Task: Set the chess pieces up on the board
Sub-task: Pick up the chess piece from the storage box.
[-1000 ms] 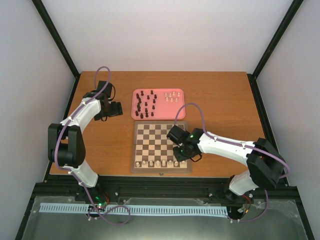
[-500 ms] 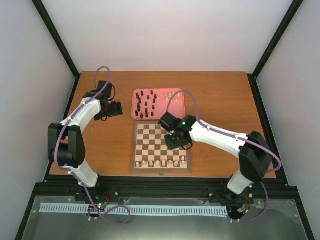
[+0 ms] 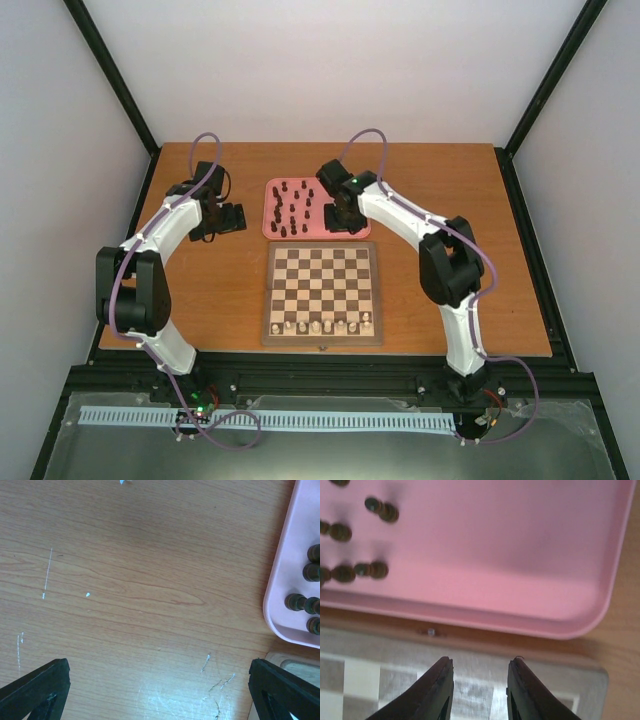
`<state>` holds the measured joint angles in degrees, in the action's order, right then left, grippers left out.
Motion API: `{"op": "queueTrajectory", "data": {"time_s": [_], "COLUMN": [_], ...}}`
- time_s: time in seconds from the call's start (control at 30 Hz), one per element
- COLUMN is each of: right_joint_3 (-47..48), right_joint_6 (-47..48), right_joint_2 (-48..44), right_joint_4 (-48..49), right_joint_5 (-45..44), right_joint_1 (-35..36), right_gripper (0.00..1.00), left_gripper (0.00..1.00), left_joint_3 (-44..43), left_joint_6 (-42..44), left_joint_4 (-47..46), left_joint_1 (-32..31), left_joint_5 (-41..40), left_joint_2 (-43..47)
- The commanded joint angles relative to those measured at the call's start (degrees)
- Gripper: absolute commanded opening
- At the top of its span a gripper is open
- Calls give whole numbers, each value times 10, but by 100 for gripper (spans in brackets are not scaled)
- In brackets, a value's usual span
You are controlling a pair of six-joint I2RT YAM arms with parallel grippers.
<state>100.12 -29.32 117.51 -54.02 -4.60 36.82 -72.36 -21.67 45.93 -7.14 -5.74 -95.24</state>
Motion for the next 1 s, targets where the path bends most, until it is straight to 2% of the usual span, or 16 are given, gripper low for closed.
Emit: {"op": "queueTrajectory", "data": {"time_s": [0.0, 0.13, 0.53, 0.97], "right_joint_3": [80, 105, 240, 329], "right_joint_6": [6, 17, 66, 101], "right_joint_2": [57, 76, 185, 260], "right_joint_4": [-15, 8, -6, 13], "right_joint_5": [-17, -26, -30, 10], "right_joint_1": [-20, -40, -108, -115], "right_gripper": [30, 30, 30, 31], "left_gripper": [100, 100, 100, 100], "left_joint_3": [-10, -2, -3, -16], "left_joint_6": [-5, -7, -9, -8], "left_joint_4": [-6, -12, -14, -9], "left_joint_1": [-2, -2, -2, -2], "left_joint_5": [10, 15, 17, 9], "left_joint_2": [6, 4, -17, -40]}}
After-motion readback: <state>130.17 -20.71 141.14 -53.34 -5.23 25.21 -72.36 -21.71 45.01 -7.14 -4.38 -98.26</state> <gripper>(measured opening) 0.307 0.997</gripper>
